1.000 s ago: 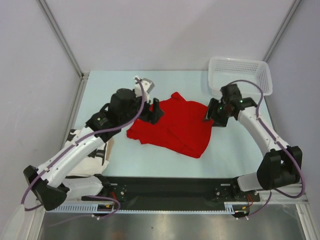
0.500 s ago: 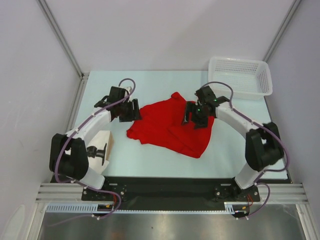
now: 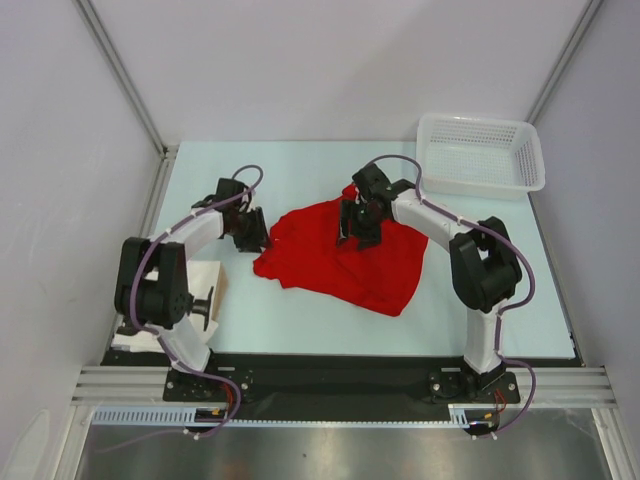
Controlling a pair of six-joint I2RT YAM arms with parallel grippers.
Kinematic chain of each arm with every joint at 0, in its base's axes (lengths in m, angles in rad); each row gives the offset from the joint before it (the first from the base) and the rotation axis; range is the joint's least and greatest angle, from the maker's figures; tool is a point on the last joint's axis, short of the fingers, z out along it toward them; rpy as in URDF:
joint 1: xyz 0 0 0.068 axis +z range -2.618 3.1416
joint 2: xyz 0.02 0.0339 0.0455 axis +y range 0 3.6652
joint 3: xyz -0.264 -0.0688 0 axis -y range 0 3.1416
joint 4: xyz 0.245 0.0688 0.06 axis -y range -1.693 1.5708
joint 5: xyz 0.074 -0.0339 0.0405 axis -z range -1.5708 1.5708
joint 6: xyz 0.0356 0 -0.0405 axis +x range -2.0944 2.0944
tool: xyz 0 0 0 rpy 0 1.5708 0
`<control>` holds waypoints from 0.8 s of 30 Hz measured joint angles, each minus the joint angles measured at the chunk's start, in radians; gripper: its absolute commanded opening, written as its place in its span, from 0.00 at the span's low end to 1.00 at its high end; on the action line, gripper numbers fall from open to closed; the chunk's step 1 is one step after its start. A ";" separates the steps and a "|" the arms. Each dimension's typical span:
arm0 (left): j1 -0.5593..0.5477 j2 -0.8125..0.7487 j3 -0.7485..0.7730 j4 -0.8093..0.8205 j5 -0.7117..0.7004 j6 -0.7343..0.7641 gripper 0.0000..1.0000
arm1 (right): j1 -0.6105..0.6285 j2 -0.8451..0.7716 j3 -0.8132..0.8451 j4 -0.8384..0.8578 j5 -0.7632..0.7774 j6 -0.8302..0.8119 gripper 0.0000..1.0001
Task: Fold and stack the t-shirts
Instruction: Flatten the tshirt out
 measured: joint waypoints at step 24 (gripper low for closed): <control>0.005 0.074 -0.028 0.045 -0.019 -0.016 0.52 | 0.000 0.001 0.003 -0.015 -0.008 -0.005 0.63</control>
